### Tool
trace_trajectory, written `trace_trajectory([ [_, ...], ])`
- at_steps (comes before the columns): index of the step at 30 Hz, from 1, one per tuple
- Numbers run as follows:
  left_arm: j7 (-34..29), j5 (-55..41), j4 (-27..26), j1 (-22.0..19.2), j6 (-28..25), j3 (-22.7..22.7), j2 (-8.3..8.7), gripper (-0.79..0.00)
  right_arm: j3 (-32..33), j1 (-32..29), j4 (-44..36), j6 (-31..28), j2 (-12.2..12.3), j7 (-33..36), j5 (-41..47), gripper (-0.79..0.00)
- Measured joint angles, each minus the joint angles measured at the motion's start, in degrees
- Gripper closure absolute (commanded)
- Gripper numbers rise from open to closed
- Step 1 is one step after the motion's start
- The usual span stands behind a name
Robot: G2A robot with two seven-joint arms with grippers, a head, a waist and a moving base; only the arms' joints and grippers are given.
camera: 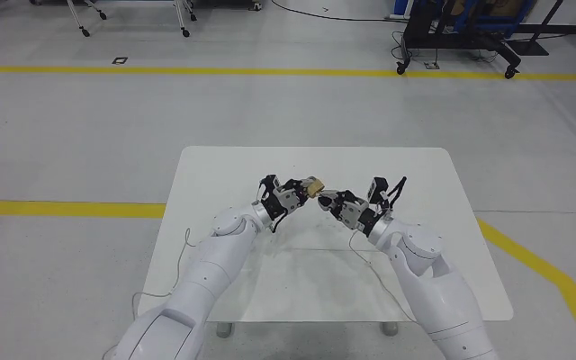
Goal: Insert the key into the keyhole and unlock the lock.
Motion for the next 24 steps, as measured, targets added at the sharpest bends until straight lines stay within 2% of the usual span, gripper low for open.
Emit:
trace_trajectory([
  [5,0.23,-0.07,-0.28,0.28,-1.25,-0.07,-0.06,0.000,0.65,-0.06,0.65,2.18,-0.05,0.56,4.56,0.000],
  [13,0.25,-4.65,-1.49,1.87,-6.14,-1.55,-0.44,0.000,1.08,0.62,2.16,4.82,0.02,3.30,10.19,0.000],
  [14,0.37,-4.97,-1.56,2.06,-7.09,-1.69,-0.48,0.000,1.13,0.72,2.29,5.01,0.05,3.46,10.53,-0.102],
  [15,0.43,-5.09,-1.58,2.17,-7.54,-1.72,-0.51,0.000,1.14,0.78,2.33,5.05,0.08,3.47,10.54,-0.280],
  [17,0.44,-5.26,-1.57,2.23,-7.70,-1.72,-0.57,0.000,1.19,0.84,2.03,4.68,0.18,3.31,9.87,-0.357],
  [19,0.74,-5.40,-1.45,2.17,-7.51,-1.80,-0.60,0.000,1.49,0.53,0.94,2.26,0.33,2.47,7.94,-0.376],
  [20,1.26,-5.56,-1.38,2.10,-7.42,-1.89,-0.63,0.000,1.60,-0.08,-0.27,-0.83,0.48,0.86,4.88,-0.385],
  [22,2.22,-5.66,-1.35,2.01,-7.52,-1.96,-0.70,0.000,0.90,-1.69,-2.46,-5.71,0.63,-2.17,-1.21,-0.376],
  [24,3.19,-5.48,-1.37,1.99,-7.99,-1.87,-0.80,0.000,0.09,-3.27,-4.13,-7.97,0.62,-2.77,-4.98,-0.354],
])
